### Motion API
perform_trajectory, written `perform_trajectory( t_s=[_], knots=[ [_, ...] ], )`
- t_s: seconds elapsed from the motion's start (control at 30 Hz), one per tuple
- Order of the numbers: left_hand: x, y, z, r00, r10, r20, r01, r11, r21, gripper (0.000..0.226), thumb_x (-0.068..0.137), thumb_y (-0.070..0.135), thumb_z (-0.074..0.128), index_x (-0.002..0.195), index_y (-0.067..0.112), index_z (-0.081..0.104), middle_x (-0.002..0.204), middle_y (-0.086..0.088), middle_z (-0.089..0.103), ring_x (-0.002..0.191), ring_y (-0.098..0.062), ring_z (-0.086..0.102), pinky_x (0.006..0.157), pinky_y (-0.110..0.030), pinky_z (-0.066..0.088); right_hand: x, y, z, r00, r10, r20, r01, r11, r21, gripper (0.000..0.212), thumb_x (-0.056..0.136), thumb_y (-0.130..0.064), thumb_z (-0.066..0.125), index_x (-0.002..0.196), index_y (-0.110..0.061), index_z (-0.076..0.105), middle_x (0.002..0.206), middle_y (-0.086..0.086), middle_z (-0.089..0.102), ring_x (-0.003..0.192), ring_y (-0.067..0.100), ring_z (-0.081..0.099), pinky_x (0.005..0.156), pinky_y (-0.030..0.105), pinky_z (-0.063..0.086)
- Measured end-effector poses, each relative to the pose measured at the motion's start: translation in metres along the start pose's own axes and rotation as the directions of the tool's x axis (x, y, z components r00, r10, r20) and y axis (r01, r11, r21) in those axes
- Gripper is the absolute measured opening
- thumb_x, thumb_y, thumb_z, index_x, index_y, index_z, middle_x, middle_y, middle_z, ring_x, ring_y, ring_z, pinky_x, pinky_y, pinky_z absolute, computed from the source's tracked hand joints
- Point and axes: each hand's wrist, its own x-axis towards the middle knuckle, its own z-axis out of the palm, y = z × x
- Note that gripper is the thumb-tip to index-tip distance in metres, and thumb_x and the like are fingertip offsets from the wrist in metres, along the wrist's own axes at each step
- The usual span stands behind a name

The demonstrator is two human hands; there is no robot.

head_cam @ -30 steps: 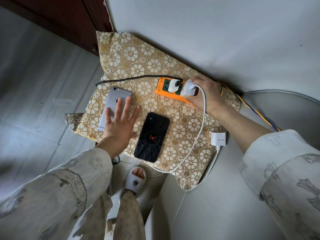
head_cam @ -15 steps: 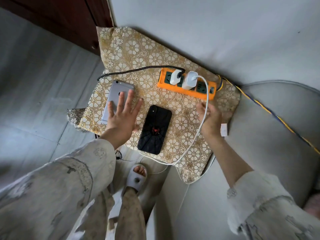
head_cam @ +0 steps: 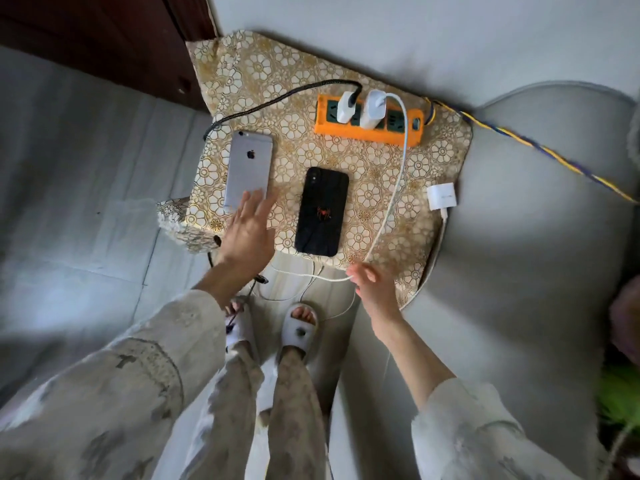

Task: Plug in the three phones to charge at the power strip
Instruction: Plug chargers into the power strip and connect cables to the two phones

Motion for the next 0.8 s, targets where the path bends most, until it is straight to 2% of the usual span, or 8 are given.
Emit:
perform_trajectory(
  t_s=[0.17,0.33,0.4,0.47,0.53,0.63,0.7,0.8],
  knots=[
    [-0.070,0.000,0.015,0.992,-0.016,0.126,0.036,0.986,-0.162,0.051,0.088,0.002,0.043,0.138,0.015,0.035,0.144,-0.010,0.038,0.132,-0.029,0.037,0.106,-0.042,0.033,-0.030,-0.022,0.000,0.999,-0.009,0.031,0.005,0.988,0.154,0.010,0.089,-0.009,0.054,0.087,-0.005,0.063,0.086,0.014,0.068,0.079,0.025,0.066,0.078,0.032,0.052],
    [-0.110,0.024,0.017,0.931,0.028,0.365,0.016,0.993,-0.115,0.056,0.094,0.013,0.043,0.144,0.019,0.019,0.154,-0.006,0.019,0.142,-0.023,0.017,0.114,-0.044,0.024,-0.072,-0.052,-0.012,0.991,-0.036,0.128,-0.004,0.954,0.300,0.012,0.090,-0.009,0.052,0.086,-0.007,0.062,0.076,0.009,0.067,0.064,0.020,0.065,0.063,0.027,0.053],
    [-0.120,0.035,0.009,0.939,0.028,0.343,0.016,0.992,-0.124,0.043,0.094,0.016,0.043,0.136,0.017,0.037,0.145,-0.009,0.036,0.135,-0.026,0.033,0.109,-0.044,0.031,-0.089,-0.063,-0.018,0.984,-0.049,0.172,-0.018,0.929,0.369,0.012,0.090,-0.009,0.050,0.087,-0.006,0.060,0.078,0.010,0.065,0.065,0.021,0.063,0.065,0.028,0.051],
    [-0.128,0.045,-0.008,0.957,0.001,0.291,0.039,0.991,-0.130,0.025,0.094,0.019,0.042,0.115,0.014,0.055,0.119,-0.014,0.060,0.111,-0.032,0.054,0.091,-0.040,0.044,-0.105,-0.074,-0.022,0.981,-0.071,0.181,-0.004,0.923,0.384,0.011,0.091,-0.009,0.049,0.092,-0.003,0.059,0.080,0.011,0.065,0.067,0.022,0.063,0.072,0.031,0.051],
    [-0.138,0.051,-0.028,0.970,-0.024,0.243,0.070,0.980,-0.184,0.020,0.094,0.020,0.043,0.099,0.011,0.060,0.101,-0.011,0.068,0.094,-0.031,0.061,0.077,-0.034,0.044,-0.118,-0.085,-0.026,0.984,-0.083,0.155,0.016,0.921,0.390,0.015,0.091,-0.009,0.049,0.101,0.000,0.058,0.084,0.012,0.065,0.072,0.024,0.063,0.081,0.035,0.051],
    [-0.150,0.059,-0.058,0.984,-0.046,0.170,0.092,0.958,-0.270,0.019,0.093,0.017,0.045,0.088,0.010,0.062,0.086,-0.004,0.072,0.083,-0.026,0.065,0.077,-0.034,0.049,-0.137,-0.097,-0.030,0.988,-0.096,0.122,0.035,0.903,0.428,0.019,0.092,-0.010,0.048,0.105,0.001,0.057,0.091,0.014,0.066,0.079,0.026,0.064,0.085,0.036,0.051],
    [-0.154,0.071,-0.078,0.983,-0.109,0.148,0.163,0.891,-0.424,0.020,0.093,0.012,0.046,0.080,0.011,0.061,0.072,-0.004,0.069,0.071,-0.022,0.066,0.075,-0.035,0.051,-0.148,-0.099,-0.032,0.987,-0.115,0.113,0.063,0.920,0.387,0.023,0.093,-0.010,0.046,0.110,0.003,0.056,0.099,0.018,0.065,0.085,0.027,0.065,0.084,0.031,0.052],
    [-0.149,0.097,-0.112,0.953,-0.235,0.192,0.301,0.644,-0.703,0.024,0.093,0.009,0.046,0.074,0.011,0.060,0.065,-0.005,0.067,0.057,-0.020,0.066,0.068,-0.039,0.053,-0.168,-0.092,-0.030,0.965,-0.167,0.201,0.141,0.980,0.140,0.030,0.093,-0.003,0.043,0.121,0.002,0.052,0.117,0.017,0.061,0.103,0.025,0.060,0.096,0.034,0.047]
  ],
)
